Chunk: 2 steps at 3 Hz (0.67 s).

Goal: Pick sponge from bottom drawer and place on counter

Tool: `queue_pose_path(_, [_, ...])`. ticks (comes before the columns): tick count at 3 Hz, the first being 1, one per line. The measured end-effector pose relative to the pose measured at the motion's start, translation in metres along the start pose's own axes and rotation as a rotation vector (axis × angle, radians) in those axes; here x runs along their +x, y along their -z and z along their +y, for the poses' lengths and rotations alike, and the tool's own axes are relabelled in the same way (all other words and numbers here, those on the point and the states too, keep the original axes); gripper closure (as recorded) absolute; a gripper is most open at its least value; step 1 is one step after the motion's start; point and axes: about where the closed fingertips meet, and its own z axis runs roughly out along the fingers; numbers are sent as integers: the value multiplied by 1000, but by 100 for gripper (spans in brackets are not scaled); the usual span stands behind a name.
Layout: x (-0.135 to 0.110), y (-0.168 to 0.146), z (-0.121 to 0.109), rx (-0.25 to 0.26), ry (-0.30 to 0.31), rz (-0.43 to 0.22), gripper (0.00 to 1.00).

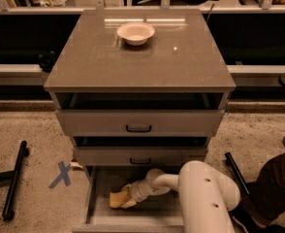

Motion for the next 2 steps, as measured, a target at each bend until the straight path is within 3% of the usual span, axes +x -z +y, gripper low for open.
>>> queue_pose_path(1, [-6,14,-1,15,25,-6,80])
queue_pose_path(2, [-19,56,11,56,69,-63,100])
